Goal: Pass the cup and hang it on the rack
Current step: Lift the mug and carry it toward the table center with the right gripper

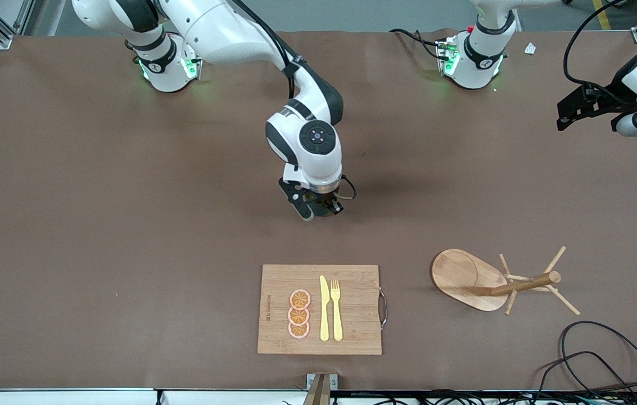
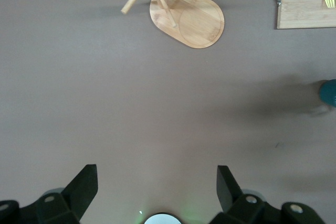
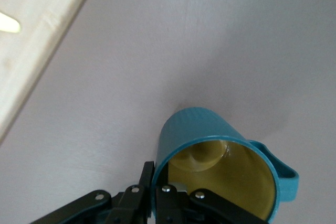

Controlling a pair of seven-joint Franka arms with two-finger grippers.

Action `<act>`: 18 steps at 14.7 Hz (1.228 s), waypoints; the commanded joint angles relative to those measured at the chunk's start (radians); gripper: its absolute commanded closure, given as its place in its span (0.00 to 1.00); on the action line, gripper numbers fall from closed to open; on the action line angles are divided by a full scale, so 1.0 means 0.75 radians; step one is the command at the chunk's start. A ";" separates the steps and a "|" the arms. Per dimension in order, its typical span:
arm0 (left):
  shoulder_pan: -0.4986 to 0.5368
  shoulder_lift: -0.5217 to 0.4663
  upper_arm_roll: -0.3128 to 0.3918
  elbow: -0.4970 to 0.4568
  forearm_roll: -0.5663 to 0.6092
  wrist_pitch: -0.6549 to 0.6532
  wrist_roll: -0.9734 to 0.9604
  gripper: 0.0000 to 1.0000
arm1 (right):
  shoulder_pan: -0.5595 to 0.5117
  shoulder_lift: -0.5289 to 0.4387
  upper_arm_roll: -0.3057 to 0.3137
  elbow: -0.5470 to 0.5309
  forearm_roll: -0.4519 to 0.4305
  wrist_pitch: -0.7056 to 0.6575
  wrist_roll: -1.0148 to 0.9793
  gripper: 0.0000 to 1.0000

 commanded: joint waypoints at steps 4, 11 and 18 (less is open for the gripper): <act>-0.087 0.065 -0.043 0.022 0.031 0.020 -0.214 0.00 | 0.014 0.085 0.002 0.114 -0.014 -0.007 0.045 0.91; -0.091 0.073 -0.047 0.024 0.042 0.020 -0.224 0.00 | 0.086 0.053 0.004 0.104 -0.162 0.007 0.049 0.00; -0.157 0.130 -0.094 0.074 0.052 0.020 -0.412 0.00 | -0.030 -0.205 -0.015 0.087 -0.176 -0.324 -0.374 0.00</act>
